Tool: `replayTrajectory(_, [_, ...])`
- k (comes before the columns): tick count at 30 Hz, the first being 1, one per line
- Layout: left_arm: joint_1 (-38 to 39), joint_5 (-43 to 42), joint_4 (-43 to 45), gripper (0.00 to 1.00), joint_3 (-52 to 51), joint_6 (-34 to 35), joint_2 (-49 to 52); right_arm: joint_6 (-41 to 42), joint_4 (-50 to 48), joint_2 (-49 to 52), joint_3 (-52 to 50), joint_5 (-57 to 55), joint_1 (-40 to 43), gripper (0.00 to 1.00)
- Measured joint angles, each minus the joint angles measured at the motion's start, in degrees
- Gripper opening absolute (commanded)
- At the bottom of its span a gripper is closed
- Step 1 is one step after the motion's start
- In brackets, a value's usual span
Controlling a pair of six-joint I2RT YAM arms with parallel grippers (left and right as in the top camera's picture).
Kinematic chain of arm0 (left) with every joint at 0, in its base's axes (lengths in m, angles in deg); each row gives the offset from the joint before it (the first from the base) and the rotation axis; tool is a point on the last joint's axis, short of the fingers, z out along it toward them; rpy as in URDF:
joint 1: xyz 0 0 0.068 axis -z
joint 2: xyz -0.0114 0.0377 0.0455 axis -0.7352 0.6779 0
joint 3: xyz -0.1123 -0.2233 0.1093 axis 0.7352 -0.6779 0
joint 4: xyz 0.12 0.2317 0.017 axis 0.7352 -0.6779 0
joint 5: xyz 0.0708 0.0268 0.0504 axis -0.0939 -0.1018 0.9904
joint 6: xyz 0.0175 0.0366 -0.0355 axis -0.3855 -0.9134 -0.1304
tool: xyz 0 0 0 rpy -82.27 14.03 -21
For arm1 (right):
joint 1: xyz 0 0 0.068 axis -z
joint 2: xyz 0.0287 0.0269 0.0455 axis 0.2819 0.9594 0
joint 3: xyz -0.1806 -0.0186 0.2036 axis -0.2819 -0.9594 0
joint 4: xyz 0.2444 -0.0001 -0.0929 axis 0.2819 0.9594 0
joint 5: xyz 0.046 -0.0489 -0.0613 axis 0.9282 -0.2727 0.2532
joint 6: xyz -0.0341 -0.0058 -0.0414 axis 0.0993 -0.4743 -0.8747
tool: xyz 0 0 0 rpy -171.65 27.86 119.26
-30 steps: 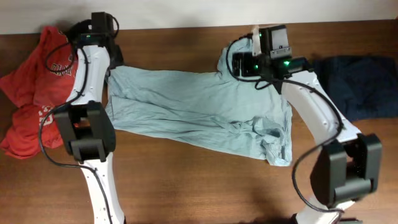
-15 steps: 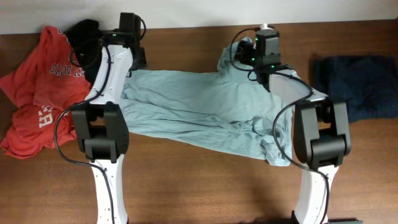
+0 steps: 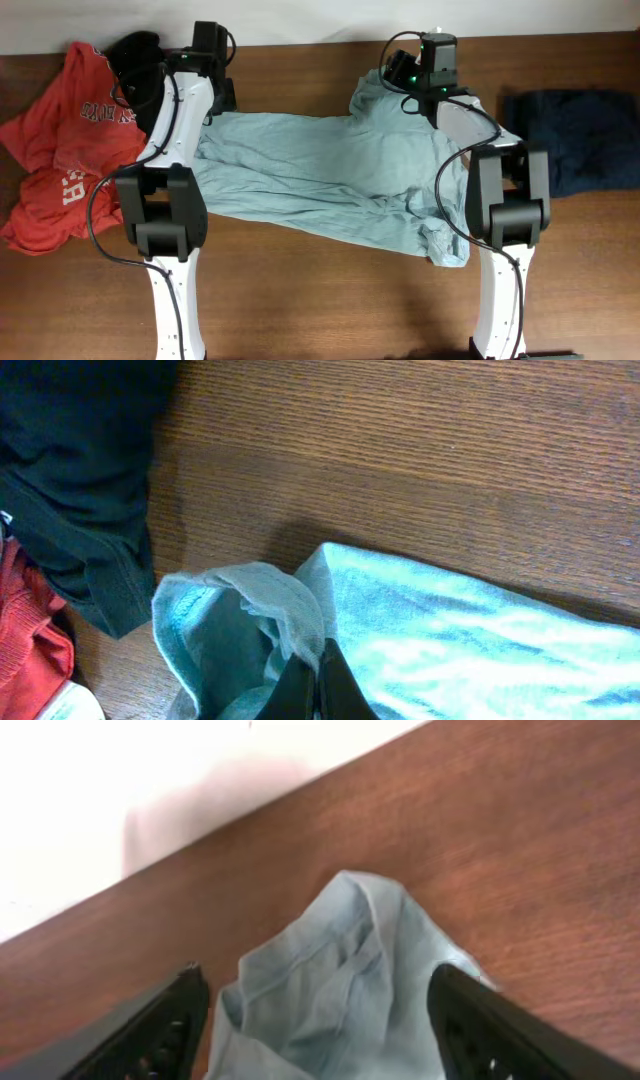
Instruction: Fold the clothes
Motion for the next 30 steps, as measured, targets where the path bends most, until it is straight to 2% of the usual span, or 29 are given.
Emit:
replayTrajectory(26, [0.0,0.02,0.04,0.01,0.0,0.0,0.0,0.92,-4.46,3.78,0.04,-5.75,-2.16,0.55])
replayTrajectory(27, [0.0,0.04,0.04,0.01,0.0,0.0,0.0,0.92,-4.9,4.02,0.09,-5.92,-2.16,0.54])
replayTrajectory(30, [0.0,0.07,0.02,0.01,0.0,0.0,0.0,0.92,-5.38,4.98,0.13,-6.23,-2.16,0.42])
